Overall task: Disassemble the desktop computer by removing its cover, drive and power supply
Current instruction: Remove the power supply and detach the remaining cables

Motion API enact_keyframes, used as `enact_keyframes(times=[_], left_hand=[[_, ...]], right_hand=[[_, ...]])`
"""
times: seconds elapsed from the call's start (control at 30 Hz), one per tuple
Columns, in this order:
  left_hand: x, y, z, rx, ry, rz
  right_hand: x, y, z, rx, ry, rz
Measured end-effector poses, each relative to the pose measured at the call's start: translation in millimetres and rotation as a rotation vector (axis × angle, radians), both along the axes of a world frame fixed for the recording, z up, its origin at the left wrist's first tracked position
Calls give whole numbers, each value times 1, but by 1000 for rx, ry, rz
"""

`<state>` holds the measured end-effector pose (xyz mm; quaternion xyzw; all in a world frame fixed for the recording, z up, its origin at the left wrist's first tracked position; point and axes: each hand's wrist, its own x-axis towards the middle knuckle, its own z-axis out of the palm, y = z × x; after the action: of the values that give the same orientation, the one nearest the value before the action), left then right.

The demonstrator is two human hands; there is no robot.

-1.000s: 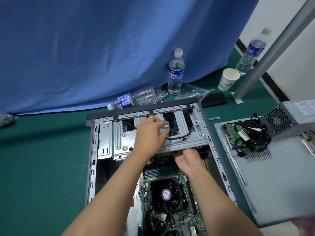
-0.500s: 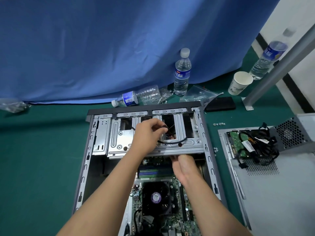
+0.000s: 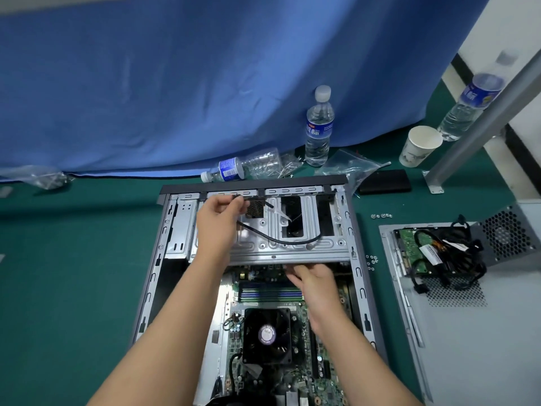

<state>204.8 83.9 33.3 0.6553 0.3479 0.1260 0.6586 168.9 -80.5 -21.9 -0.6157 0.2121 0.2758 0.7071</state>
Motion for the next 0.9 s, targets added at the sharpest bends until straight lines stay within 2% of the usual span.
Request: enact_keyframes(times=[0.23,0.4,0.53,0.67,0.8,0.9], left_hand=[[-11,15,0,-331,-74,128],[-7,21,4,-393,-183,175],[-6,24,7,-350,-229,152],[-6,26,9,-379,-236,187],[-5,31,9,-403,-237,225],[-6,35,5,-317,-126,211]], right_hand=[[7,-22,37,-101,-78,454],[37,-27,66,-32,-341,379],[68,-21,64,-299,-549,312],[89,-11,52,-498,-677,404],[95,-3,39,-592,-704,527],[94,4,36,-626,-754,559]])
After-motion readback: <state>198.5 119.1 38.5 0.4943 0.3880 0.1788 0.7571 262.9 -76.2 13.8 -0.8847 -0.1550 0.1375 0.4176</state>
